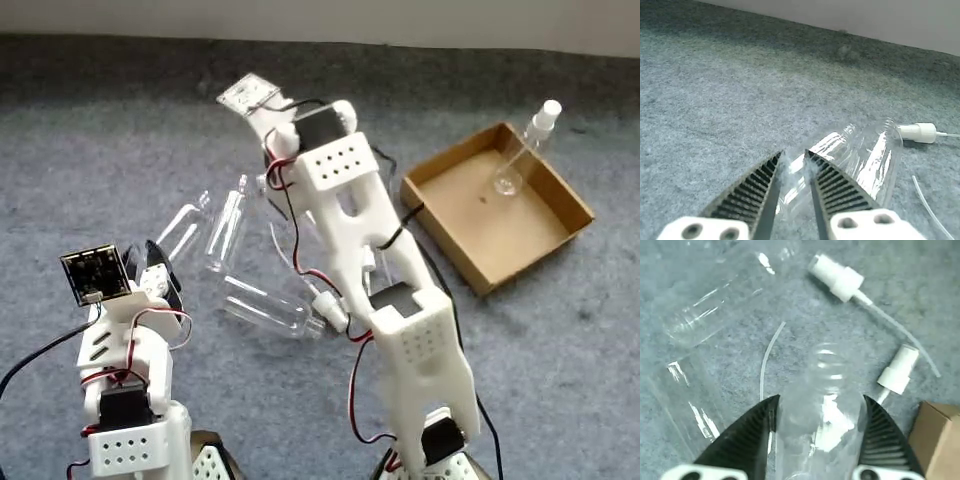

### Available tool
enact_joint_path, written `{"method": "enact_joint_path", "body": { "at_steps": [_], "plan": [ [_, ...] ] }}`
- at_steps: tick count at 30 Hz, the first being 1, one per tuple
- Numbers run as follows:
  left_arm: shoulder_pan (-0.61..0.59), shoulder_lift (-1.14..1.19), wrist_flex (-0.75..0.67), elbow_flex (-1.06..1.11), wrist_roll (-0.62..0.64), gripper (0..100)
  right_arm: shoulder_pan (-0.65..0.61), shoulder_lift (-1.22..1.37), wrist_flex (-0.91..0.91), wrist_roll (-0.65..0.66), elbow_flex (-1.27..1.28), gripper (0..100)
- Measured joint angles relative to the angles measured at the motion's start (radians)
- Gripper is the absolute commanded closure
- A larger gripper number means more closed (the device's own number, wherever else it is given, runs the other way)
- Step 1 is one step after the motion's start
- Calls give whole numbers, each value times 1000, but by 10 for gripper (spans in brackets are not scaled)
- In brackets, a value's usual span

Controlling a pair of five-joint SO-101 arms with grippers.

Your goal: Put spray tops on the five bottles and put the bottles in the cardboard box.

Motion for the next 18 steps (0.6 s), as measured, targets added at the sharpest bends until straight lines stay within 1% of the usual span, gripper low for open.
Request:
{"method": "enact_joint_path", "body": {
  "at_steps": [5, 10, 13, 18],
  "plan": [
    [0, 0, 0, 0, 0, 976, 44, -149, 2, -72, 0, 832],
    [5, 0, 0, 0, 0, 976, 51, -367, 2, -100, 28, 832],
    [11, 0, 0, 0, 0, 976, 54, -539, 2, -101, 157, 832],
    [12, 0, 0, 0, 0, 976, 91, -835, 2, -101, 485, 832]
  ]
}}
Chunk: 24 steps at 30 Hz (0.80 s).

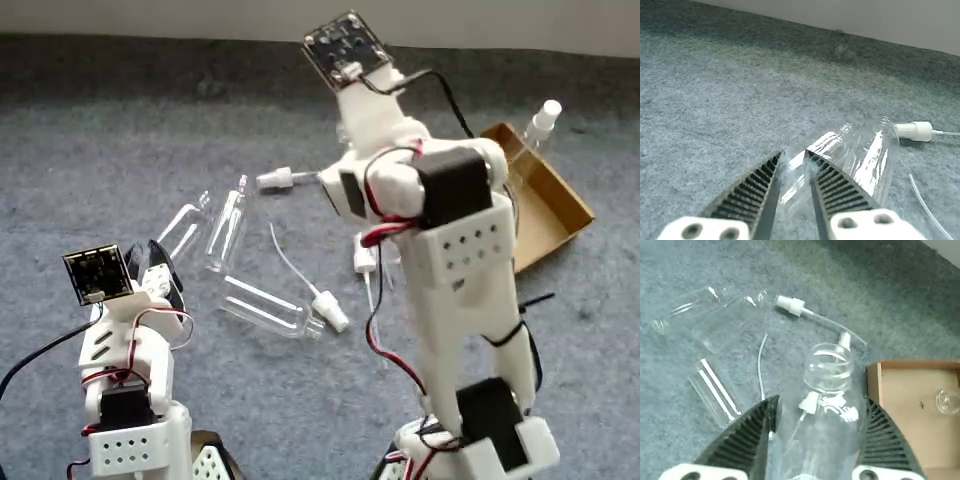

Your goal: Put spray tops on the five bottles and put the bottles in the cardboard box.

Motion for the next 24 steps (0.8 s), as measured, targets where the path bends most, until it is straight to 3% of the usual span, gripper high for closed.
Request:
{"method": "enact_joint_path", "body": {
  "at_steps": [11, 15, 18, 24],
  "plan": [
    [0, 0, 18, -2, 0, 976, 189, -591, -284, 0, 741, 832],
    [2, -2, 166, -69, -23, 976, 262, -795, -434, 0, 1034, 832],
    [5, -2, 287, -158, -110, 977, 308, -947, -529, 0, 1234, 832],
    [124, -3, 471, -338, -253, 976, 351, -1183, -661, 0, 1528, 832]
  ]
}}
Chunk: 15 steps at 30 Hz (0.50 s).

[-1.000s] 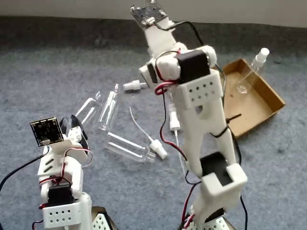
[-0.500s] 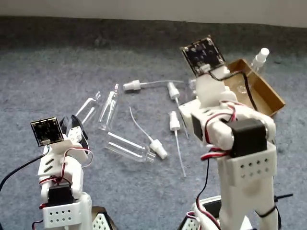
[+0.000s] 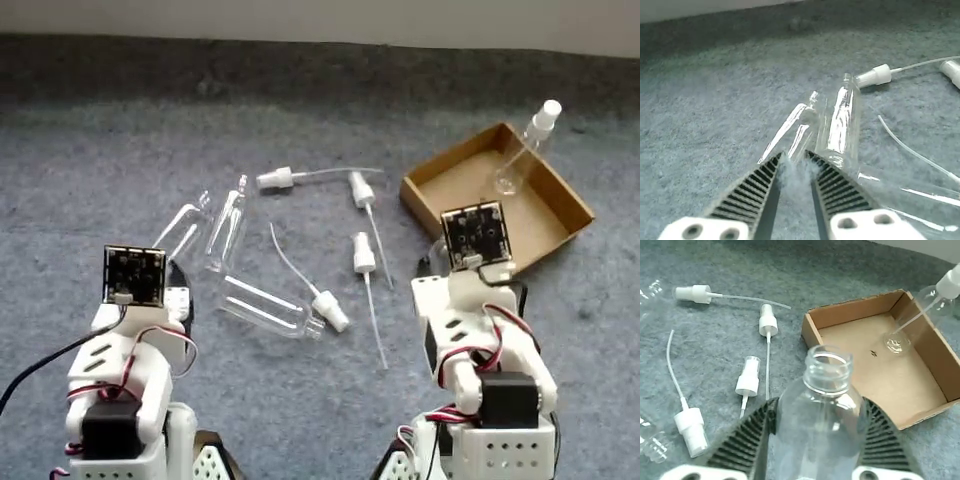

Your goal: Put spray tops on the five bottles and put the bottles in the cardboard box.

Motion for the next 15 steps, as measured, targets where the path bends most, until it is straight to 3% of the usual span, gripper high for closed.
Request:
{"method": "enact_joint_path", "body": {
  "at_steps": [7, 15],
  "plan": [
    [23, 32, 117, -221, -92, 979, 0, -158, -46, 0, 189, 832],
    [40, 423, 181, -516, -109, 976, 0, -296, -48, -9, 305, 832]
  ]
}}
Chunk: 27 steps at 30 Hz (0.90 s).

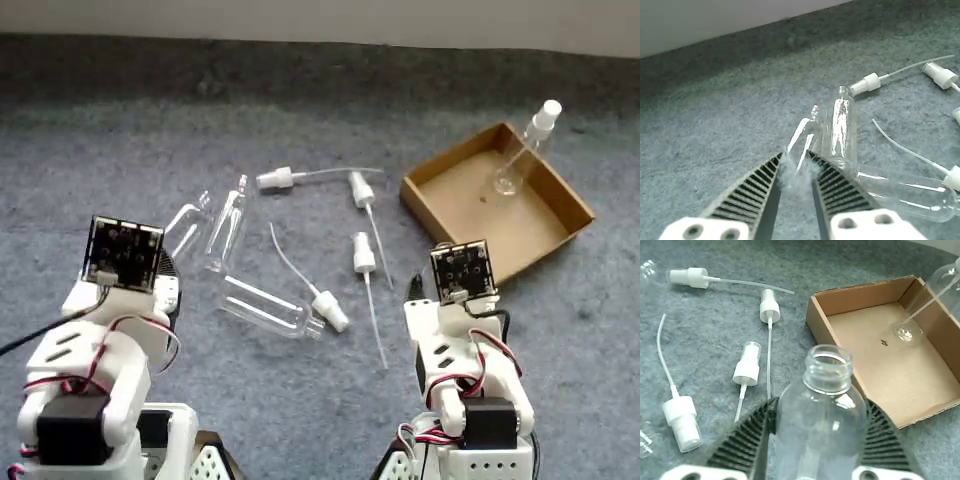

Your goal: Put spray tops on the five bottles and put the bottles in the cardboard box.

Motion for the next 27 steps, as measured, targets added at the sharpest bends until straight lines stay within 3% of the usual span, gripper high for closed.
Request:
{"method": "enact_joint_path", "body": {
  "at_steps": [10, 16, 27],
  "plan": [
    [308, 528, 140, -304, 0, 976, 2, -117, -35, -69, 89, 832],
    [427, 853, 143, -450, 15, 976, 95, -120, -166, -75, 206, 832],
    [511, 1407, 143, -852, 387, 975, 121, -121, -239, -77, 262, 832]
  ]
}}
